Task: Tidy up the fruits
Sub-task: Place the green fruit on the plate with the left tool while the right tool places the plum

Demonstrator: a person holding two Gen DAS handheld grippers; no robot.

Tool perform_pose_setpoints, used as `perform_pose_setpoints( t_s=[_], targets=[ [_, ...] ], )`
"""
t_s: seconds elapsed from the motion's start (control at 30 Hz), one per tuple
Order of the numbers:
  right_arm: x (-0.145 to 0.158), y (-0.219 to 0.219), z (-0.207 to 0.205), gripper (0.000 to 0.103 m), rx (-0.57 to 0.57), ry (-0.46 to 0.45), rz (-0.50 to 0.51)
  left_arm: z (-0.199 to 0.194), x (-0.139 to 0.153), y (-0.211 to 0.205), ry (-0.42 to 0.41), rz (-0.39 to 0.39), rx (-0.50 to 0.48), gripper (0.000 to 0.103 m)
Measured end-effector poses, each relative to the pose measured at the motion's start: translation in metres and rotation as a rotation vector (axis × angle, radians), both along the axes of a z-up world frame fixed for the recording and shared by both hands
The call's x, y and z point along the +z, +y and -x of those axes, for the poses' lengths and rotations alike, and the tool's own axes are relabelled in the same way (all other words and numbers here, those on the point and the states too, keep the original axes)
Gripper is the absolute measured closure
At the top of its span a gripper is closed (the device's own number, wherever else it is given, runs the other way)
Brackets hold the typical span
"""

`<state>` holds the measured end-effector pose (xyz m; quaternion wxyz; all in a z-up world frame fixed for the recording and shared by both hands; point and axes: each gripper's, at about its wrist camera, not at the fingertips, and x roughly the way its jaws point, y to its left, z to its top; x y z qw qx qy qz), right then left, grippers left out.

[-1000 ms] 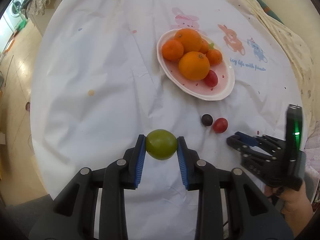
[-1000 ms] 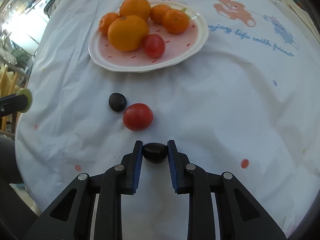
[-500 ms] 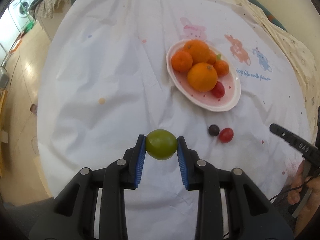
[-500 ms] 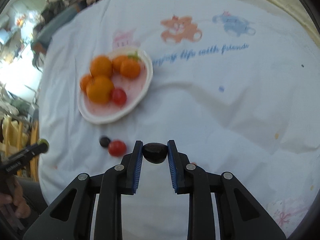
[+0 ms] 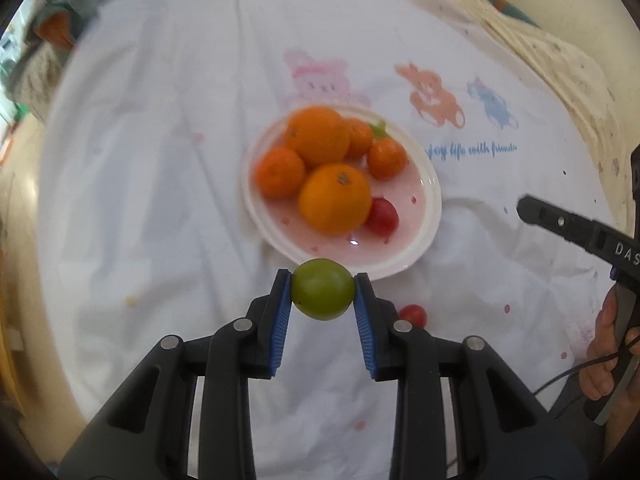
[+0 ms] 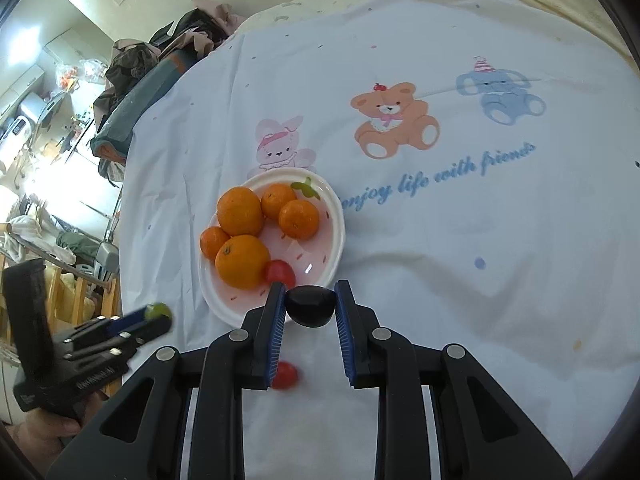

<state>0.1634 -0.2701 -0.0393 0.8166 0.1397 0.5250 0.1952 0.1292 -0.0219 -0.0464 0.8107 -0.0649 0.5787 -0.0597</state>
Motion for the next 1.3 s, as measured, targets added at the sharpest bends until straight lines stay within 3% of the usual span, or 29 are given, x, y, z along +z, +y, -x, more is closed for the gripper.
perform_pose_setpoints(
  t_s=[0.17,0.37,0.8,0.83,0.9,0.93,0.97,1.3],
  targets=[
    [-0.013,0.014,-0.021,0.077,0.042,0.01,0.027,-0.016,-0.018,-0.023,0.003,-0.038,-0.058,0.076],
    [-0.029,0.03,-0.039,0.077,0.084,0.03,0.048,-0.032,-0.046,-0.029,0.075,-0.002,-0.036,0.076],
    [-0.069,0.037,-0.058,0.077,0.086,0.146,0.008,-0.04,-0.055,-0.036,0.093,0.009,-0.048,0.075],
    [-0.07,0.037,-0.059,0.077,0.084,0.15,0.004,-0.041,-0.056,-0.037,0.094,0.003,-0.052,0.072],
    [-0.07,0.036,-0.059,0.077,0.078,0.155,0.006,-0.041,-0.056,-0.038,0.093,-0.021,-0.053,0.053],
    [-0.071,0.036,-0.059,0.077,0.075,0.156,0.012,-0.04,-0.054,-0.039,0.082,-0.015,-0.052,0.034],
    [-0.071,0.036,-0.059,0.077,0.073,0.156,0.013,-0.039,-0.051,-0.039,0.069,0.002,-0.054,0.023],
    [-0.064,0.03,-0.059,0.071,0.059,0.157,-0.027,-0.033,-0.035,-0.043,0.016,-0.005,-0.098,0.022]
  ],
)
